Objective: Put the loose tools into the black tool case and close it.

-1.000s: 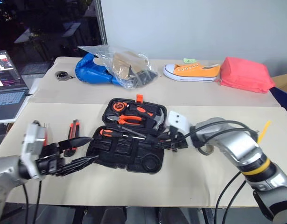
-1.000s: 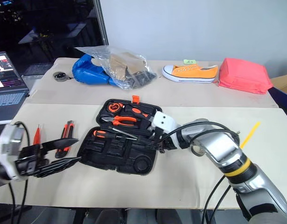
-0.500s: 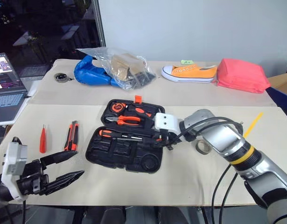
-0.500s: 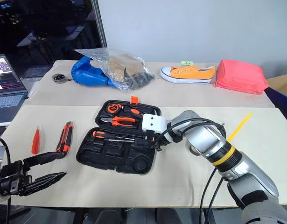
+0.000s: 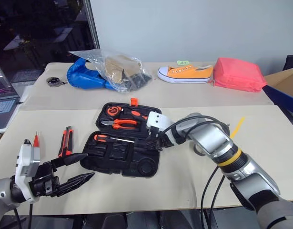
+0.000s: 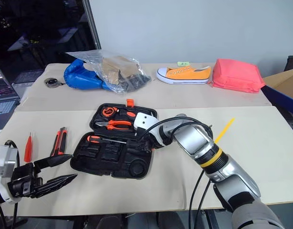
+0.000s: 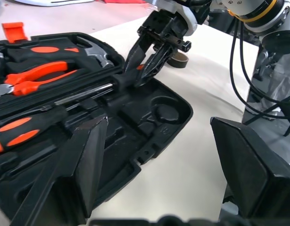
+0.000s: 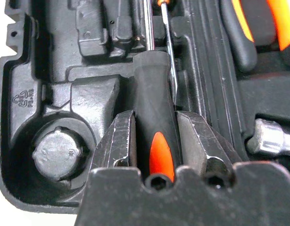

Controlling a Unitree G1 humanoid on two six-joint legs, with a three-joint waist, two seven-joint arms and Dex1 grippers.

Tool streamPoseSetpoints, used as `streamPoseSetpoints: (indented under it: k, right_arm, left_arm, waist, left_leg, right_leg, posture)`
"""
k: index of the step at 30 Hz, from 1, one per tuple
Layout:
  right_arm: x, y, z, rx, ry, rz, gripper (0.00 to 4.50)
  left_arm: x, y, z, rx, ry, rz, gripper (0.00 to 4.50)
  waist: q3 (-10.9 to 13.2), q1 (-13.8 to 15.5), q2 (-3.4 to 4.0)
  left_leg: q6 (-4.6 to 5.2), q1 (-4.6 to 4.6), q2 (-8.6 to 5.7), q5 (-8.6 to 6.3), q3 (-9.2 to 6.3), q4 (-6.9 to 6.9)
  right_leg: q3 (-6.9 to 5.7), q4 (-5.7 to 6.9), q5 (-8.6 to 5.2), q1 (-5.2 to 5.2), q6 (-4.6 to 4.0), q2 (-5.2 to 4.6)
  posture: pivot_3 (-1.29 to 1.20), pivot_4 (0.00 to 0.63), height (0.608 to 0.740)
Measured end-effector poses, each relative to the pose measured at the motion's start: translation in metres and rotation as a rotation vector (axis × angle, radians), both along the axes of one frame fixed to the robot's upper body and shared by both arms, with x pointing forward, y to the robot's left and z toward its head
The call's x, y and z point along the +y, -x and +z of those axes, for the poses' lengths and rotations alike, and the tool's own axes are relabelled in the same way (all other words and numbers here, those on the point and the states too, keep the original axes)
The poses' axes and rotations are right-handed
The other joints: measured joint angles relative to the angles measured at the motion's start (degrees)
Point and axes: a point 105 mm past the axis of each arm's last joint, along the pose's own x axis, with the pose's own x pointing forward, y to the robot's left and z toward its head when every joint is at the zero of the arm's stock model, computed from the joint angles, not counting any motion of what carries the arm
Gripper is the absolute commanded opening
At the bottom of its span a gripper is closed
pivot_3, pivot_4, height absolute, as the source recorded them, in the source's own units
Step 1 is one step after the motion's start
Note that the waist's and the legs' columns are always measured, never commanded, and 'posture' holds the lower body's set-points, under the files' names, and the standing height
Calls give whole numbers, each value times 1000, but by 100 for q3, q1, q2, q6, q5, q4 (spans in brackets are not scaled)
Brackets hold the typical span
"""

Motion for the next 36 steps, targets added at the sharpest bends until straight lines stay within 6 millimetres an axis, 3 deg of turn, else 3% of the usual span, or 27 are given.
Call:
streamPoseSetpoints:
  k: [4,9,13,19,29,36]
  right_arm:
    - [24,14,5,60,-101,53,973]
    - [24,12,11,46,-127,40,973]
    - [18,8,5,-2,-84,35,973]
    - [3,-3,-20,-40,-5,24,972]
    - [-20,0,-24,-100,93,139,972]
    - [-21,-5,-26,-116,107,138,972]
  left_arm:
    - [-3,-2,0,-3,7,-15,3722]
    - [-3,-2,0,-3,7,-14,3722]
    - [-4,-3,0,-5,8,-18,3722]
    - [-4,-2,-1,0,8,-17,3722]
    - [-3,1,-4,18,9,-13,3722]
    - [-9,1,0,0,2,-19,3722]
  waist:
    - [4,-53,4]
    - [5,-50,4]
    - [5,-52,4]
    - [6,-62,4]
    - [5,101,3]
    - [3,139,1]
  left_leg:
    - [0,-6,-1,0,-17,0]
    - [-1,-16,-14,0,-15,1]
    - [-3,-28,-17,-2,-15,-2]
    - [-3,-32,-17,-2,-12,-2]
    - [-3,-24,-22,-2,-14,0]
    - [-3,-1,-21,-2,-8,2]
  right_leg:
    - [0,7,-3,-5,2,11]
    - [0,0,2,-4,-6,-11]
    - [-2,-7,3,-12,-9,-14]
    - [0,-6,3,-18,-10,-14]
    - [-7,-19,-3,-3,0,-22]
    - [-4,-27,-5,19,9,-27]
  posture:
    - [0,150,740]
    - [0,150,740]
    - [0,150,740]
    - [0,150,740]
    - [0,150,740]
    - [0,150,740]
